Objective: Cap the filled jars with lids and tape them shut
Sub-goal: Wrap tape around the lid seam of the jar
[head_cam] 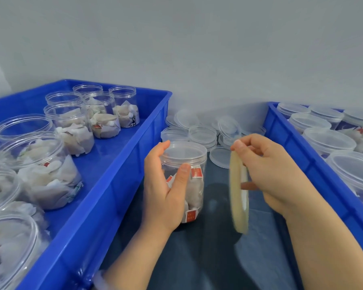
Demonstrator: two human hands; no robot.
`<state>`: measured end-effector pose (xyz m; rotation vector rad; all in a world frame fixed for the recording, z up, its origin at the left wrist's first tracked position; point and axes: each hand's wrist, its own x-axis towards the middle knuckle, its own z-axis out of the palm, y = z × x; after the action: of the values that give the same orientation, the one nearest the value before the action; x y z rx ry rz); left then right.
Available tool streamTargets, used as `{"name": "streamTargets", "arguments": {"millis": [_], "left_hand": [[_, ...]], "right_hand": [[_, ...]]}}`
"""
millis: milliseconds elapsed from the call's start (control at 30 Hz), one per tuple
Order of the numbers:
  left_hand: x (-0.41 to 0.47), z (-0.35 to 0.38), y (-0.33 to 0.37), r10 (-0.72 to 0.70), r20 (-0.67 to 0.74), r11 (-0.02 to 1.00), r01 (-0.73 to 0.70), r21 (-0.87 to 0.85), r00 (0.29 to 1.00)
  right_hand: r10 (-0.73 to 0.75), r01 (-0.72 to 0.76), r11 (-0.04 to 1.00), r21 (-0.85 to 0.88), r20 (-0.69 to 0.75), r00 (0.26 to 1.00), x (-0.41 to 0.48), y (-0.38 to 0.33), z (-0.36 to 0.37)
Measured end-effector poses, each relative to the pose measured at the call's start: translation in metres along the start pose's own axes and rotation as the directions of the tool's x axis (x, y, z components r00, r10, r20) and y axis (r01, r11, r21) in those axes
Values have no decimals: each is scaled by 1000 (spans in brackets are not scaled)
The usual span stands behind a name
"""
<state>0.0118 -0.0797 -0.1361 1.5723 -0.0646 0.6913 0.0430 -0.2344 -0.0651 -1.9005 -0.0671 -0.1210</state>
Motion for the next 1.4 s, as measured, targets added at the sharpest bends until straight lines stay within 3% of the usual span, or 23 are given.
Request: {"name": "streamTargets", "arguments": {"millis": [133,333,633,700,833,900,967,1033,1100,1233,1400], "left_hand": [[0,0,0,-2,-4,1000,2,-15,1000],[3,-1,0,35,7,986,-33,-165,999],[5,-3,-4,61,9,982,-58,-182,998],[5,-3,-4,57,12,984,-54,-172,998],[6,-3,-7,33,-2,985,-33,-172,999],[5,-2,-7,34,8,984,-32,-174,999],[5,-1,-6,40,17,985,-36,-171,999],[6,-2,-7,35,16,986,-32,-165,999],[6,-3,-7,40,11,988,-37,-152,999],[6,-3,-6,63,31,991,-59,-122,997],[6,-3,-4,40,67,997,-35,-73,997]], "right_hand": [[149,-138,929,342,-5,989,1,-3,-2],[184,-154,895,419,-30,983,3,-5,1],[237,-355,774,525,279,931,1,-3,-6],[250,-337,764,550,229,941,1,-5,-9],[209,-148,789,596,-34,977,1,-11,-17],[78,-10,899,438,-138,987,0,-13,-18],[-146,163,979,123,-135,980,-3,-14,-17],[-317,331,925,-184,101,943,-6,-14,-14],[-282,412,828,-381,353,892,-9,-12,-10],[-230,451,786,-422,479,847,-13,-11,0],[-245,443,783,-436,438,865,-13,-7,7]]}}
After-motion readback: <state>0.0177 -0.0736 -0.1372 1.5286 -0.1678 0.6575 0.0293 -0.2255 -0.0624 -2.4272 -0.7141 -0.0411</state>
